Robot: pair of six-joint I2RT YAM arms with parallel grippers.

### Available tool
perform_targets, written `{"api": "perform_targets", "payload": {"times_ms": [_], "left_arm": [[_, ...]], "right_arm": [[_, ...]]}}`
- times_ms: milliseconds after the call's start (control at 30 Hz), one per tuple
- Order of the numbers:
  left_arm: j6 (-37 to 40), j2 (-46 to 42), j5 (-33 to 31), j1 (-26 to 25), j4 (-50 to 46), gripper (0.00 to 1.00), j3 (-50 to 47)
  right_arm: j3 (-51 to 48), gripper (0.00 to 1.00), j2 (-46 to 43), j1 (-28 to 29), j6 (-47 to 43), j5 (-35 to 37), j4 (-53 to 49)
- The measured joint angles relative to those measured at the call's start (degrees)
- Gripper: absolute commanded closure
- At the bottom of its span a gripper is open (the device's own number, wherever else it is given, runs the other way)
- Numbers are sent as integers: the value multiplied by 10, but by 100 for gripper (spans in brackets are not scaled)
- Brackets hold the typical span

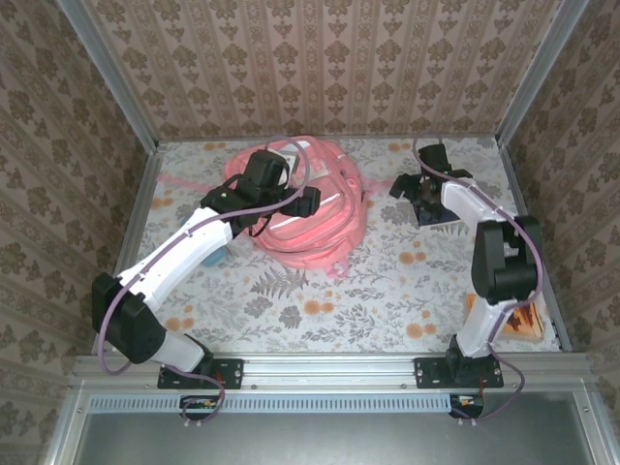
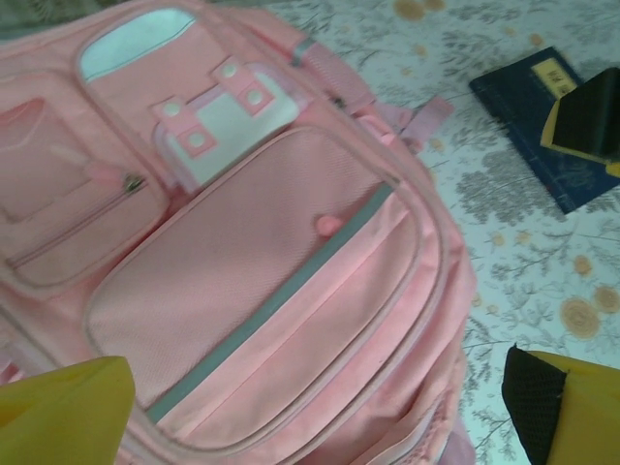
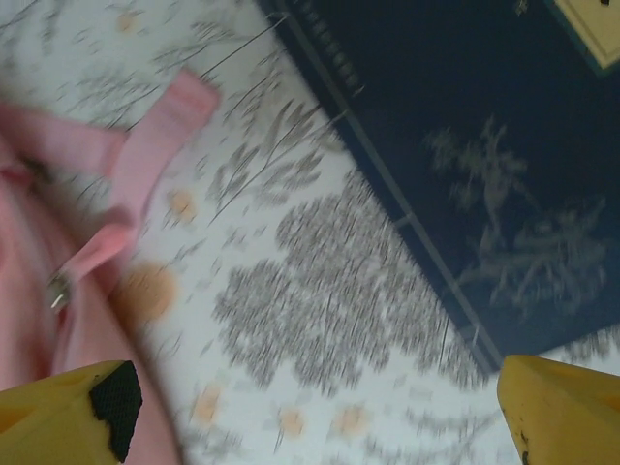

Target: Pack the student bag

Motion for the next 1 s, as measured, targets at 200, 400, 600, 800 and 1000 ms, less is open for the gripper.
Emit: {"api": "perform_targets", "payload": {"times_ms": [200,400,600,800,1000], "left_arm": [[-28,-14,-4,21,-12,0,-37],[-45,-26,-1,25,-9,0,-53],[-55,-26,10,25,-4,0,-55],[-72,-24,33,25,5,0,-55],[-93,-3,63,25,21,0,-55]], "right_arm": [[69,5,105,-30,0,-26,-8],[63,14,108,-34,6,-40,-8],[-31,15,54,-31,25,-62,60],[-162,16,-50,-5,62,-84,74],[-325,17,-189,41,132,-107,106]]}}
